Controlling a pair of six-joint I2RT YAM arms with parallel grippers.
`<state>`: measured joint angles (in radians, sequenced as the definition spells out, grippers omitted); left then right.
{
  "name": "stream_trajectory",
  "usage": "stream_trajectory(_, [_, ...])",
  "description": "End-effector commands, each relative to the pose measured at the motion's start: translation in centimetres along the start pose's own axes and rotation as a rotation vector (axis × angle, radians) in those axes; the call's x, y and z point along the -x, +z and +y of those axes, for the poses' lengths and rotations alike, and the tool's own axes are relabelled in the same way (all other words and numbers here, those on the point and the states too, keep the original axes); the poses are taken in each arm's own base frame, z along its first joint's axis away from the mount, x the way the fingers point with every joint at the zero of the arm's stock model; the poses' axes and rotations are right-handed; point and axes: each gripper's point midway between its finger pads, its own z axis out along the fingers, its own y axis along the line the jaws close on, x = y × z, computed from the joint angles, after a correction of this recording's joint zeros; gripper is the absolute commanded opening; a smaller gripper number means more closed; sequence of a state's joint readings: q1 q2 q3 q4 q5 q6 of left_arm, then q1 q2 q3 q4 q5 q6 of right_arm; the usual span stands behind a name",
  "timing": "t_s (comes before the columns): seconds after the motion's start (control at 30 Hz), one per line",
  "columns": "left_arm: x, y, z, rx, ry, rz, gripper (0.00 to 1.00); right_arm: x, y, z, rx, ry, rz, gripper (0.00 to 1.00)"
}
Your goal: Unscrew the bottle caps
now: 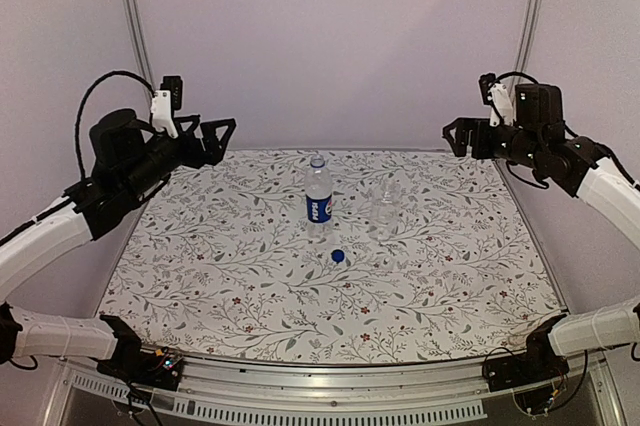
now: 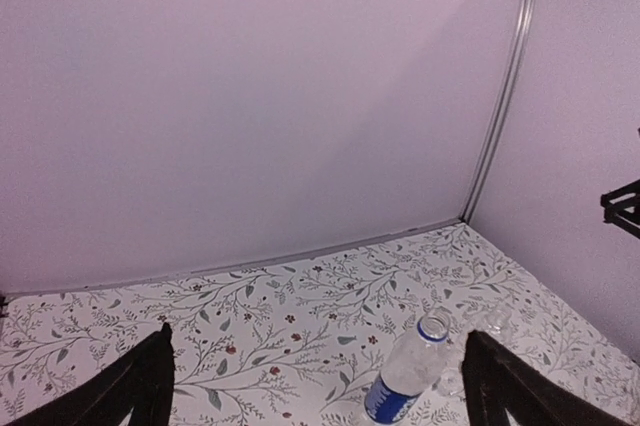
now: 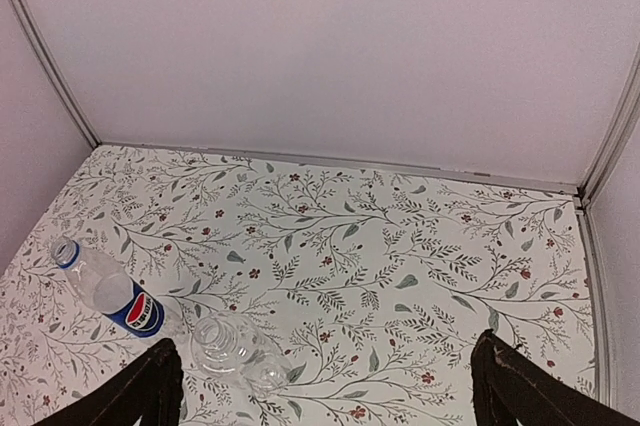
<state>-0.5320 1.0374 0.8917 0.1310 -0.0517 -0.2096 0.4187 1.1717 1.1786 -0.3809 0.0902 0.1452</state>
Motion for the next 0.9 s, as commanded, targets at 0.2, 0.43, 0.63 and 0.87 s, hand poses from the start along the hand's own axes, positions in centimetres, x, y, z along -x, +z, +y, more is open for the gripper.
stream_trajectory(0.2, [-1.2, -0.5, 0.8, 0.011, 0.097, 0.074, 1.0, 1.9, -3.4, 0.0, 0.01, -0.016, -0.066, 0.99])
stream_trajectory(0.43, [-2.7, -1.7, 1.2, 0.013, 0.148, 0.036, 1.0, 1.0, -5.3, -1.1, -0.024, -0.08, -0.16, 0.99])
stream_trajectory(0.63, [-1.3, -2.8, 2.1, 0.073, 0.165, -0.012, 1.0, 0.9, -5.4, -1.2, -0.024, -0.097, -0.172, 0.99])
stream_trajectory(0.87, [-1.3, -2.7, 1.7, 0.045, 0.155, -0.005, 1.0, -0.3, -4.1, -1.0, -0.015, -0.104, -0.122, 0.99])
